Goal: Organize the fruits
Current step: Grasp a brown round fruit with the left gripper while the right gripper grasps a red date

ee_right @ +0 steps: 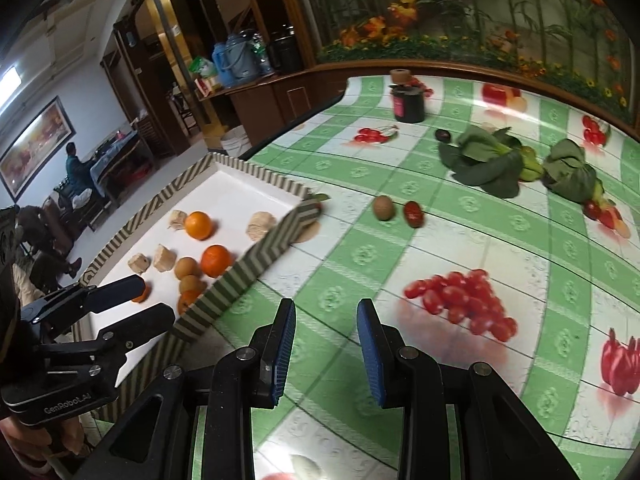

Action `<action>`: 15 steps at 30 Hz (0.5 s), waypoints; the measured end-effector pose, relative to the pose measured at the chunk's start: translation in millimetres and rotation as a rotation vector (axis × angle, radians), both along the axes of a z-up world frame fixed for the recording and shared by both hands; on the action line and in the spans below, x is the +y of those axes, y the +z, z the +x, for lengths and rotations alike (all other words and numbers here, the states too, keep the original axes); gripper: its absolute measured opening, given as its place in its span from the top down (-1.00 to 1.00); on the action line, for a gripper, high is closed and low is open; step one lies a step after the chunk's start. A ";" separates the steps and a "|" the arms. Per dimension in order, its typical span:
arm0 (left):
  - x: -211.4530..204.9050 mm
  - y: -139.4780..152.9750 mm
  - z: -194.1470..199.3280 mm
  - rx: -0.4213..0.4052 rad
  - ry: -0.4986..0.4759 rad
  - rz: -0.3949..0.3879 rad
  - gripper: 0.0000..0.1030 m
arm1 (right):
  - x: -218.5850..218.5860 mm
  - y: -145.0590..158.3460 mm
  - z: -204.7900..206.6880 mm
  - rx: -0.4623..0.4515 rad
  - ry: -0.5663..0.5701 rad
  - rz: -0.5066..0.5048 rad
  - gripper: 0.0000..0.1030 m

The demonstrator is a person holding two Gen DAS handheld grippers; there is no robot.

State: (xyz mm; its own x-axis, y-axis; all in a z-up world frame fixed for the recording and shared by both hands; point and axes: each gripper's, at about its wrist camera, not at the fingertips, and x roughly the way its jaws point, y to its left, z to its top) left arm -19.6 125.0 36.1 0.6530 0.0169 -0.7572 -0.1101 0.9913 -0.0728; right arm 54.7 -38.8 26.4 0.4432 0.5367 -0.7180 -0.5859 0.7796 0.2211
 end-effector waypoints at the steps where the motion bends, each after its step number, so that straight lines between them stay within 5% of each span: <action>1: -2.8 0.9 2.5 -0.001 -0.004 0.001 -0.11 | -2.7 -0.9 2.9 -0.001 -0.005 -0.001 0.41; 15: -20.5 4.3 56.7 0.027 -0.081 -0.008 -0.10 | 4.3 -28.1 95.5 -0.017 -0.052 -0.093 0.41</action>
